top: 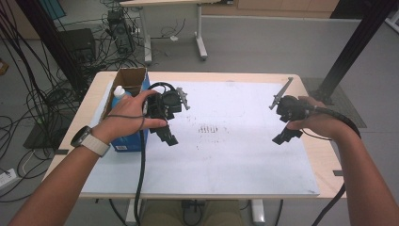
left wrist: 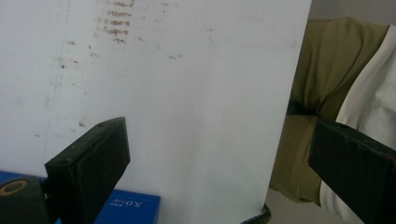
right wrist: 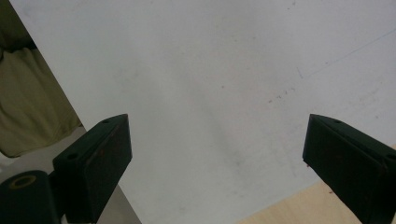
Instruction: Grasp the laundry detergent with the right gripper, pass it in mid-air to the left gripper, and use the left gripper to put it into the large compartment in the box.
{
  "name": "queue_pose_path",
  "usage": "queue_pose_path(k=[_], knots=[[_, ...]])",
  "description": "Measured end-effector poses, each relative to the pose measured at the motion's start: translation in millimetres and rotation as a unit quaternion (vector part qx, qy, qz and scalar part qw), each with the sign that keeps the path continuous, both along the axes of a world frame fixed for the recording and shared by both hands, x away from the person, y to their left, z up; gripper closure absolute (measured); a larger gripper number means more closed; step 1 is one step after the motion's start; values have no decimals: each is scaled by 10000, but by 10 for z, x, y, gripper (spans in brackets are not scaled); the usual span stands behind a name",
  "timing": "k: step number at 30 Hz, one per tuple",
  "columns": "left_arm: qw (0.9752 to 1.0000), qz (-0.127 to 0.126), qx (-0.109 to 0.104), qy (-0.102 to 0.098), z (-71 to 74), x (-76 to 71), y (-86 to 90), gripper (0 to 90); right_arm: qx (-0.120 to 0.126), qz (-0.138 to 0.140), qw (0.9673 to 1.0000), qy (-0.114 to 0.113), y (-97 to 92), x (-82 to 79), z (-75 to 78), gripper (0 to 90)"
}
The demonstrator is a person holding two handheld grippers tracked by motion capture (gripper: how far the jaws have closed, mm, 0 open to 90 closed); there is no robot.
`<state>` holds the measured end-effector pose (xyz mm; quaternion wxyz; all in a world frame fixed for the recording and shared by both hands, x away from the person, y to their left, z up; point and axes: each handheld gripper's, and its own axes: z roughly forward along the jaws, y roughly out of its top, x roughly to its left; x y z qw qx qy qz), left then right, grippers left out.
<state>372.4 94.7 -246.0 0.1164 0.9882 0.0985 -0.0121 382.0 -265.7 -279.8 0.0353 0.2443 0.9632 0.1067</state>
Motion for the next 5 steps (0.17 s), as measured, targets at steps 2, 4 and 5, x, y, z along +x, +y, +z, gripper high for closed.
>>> queue_pose_path(k=[2, 4, 5], knots=[[10000, 5, 8, 9, 8, 6, 9, 59, -2, -5, 10000, 5, 2, -5, -3, 79], [10000, 27, -26, 18, 14, 5, 18, 56, 14, 12, 10000, -11, 6, -9, -4, 79], [10000, 31, -22, 14, 17, 3, 19, 55, 19, 9, 10000, -18, 7, -11, -4, 79]])
